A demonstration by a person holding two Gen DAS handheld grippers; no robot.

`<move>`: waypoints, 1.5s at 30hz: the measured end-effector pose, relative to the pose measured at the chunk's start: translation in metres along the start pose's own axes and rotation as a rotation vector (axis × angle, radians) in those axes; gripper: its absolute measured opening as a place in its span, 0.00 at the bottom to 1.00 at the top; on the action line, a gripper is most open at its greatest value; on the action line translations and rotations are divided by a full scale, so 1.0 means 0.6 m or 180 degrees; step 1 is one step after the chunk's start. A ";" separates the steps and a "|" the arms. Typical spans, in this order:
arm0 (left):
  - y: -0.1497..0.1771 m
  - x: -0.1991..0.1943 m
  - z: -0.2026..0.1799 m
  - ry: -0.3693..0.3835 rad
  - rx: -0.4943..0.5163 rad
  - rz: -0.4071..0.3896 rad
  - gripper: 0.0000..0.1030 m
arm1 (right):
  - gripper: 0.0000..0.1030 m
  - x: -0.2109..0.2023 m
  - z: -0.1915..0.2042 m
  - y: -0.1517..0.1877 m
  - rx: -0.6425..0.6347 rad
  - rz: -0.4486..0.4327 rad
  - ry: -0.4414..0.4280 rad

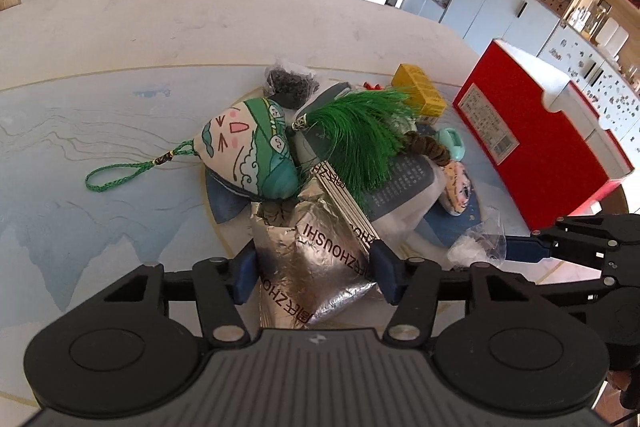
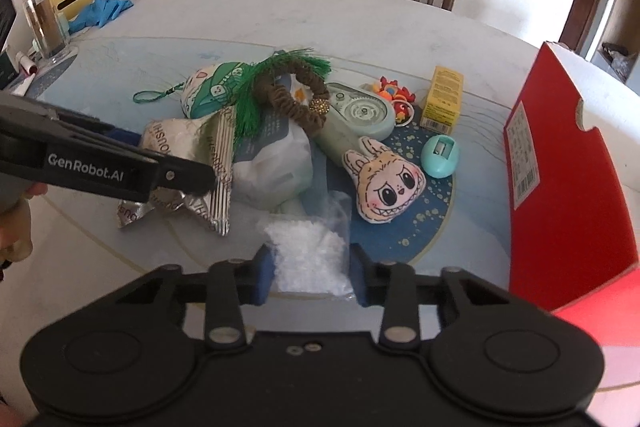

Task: Organize objects
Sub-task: 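Grasp the clear bag of white beads with the right tool while the left tool grasps the silver foil packet, then carry the bead bag with the right tool while the left tool carries the foil packet into the red box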

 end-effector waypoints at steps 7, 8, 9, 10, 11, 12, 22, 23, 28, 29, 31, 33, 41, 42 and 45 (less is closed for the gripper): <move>0.001 -0.033 -0.012 0.0093 0.0034 -0.0037 0.56 | 0.31 -0.029 -0.013 -0.002 0.0213 -0.0042 0.0008; 0.000 -0.038 -0.014 0.0116 0.0022 -0.0041 0.56 | 0.31 -0.034 -0.015 -0.003 0.0251 -0.0050 0.0014; -0.001 -0.044 -0.016 0.0139 0.0021 -0.0053 0.56 | 0.31 -0.041 -0.018 -0.004 0.0296 -0.0065 0.0012; -0.003 -0.051 -0.020 0.0160 0.0036 -0.0069 0.56 | 0.31 -0.048 -0.020 -0.005 0.0327 -0.0085 0.0004; -0.005 -0.057 -0.024 0.0176 0.0049 -0.0079 0.56 | 0.31 -0.056 -0.023 -0.007 0.0352 -0.0106 0.0008; -0.007 -0.062 -0.030 0.0194 0.0063 -0.0086 0.56 | 0.31 -0.066 -0.027 -0.008 0.0376 -0.0119 0.0027; -0.036 -0.098 -0.131 0.0350 0.0353 -0.0210 0.56 | 0.31 -0.154 -0.091 -0.022 0.0597 -0.0381 0.0147; -0.037 -0.098 -0.141 0.0349 0.0361 -0.0216 0.56 | 0.31 -0.162 -0.099 -0.022 0.0597 -0.0414 0.0171; -0.045 -0.089 -0.198 0.0295 0.0422 -0.0246 0.56 | 0.31 -0.196 -0.160 -0.025 0.0675 -0.0544 0.0249; -0.046 -0.087 -0.209 0.0296 0.0423 -0.0253 0.56 | 0.31 -0.200 -0.171 -0.022 0.0683 -0.0555 0.0257; -0.051 -0.083 -0.235 0.0312 0.0433 -0.0274 0.56 | 0.31 -0.209 -0.197 -0.016 0.0694 -0.0581 0.0271; -0.054 -0.078 -0.264 0.0324 0.0466 -0.0301 0.56 | 0.31 -0.217 -0.222 -0.010 0.0682 -0.0598 0.0311; -0.069 -0.044 -0.366 0.0348 0.0492 -0.0315 0.56 | 0.31 -0.241 -0.328 0.026 0.0735 -0.0629 0.0408; -0.073 -0.039 -0.378 0.0355 0.0495 -0.0314 0.56 | 0.31 -0.241 -0.339 0.031 0.0738 -0.0623 0.0429; -0.085 -0.024 -0.417 0.0389 0.0518 -0.0314 0.56 | 0.31 -0.240 -0.377 0.048 0.0746 -0.0597 0.0501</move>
Point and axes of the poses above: each gripper's, at about its wrist camera, not at the fingertips, and x roughly the way its jaws point, z to its left, y to its underside, the point moved 8 cm from there along x, roughly the way its jaws point, and after that the axes turned 11 degrees about -x, right-handed, at the moved point
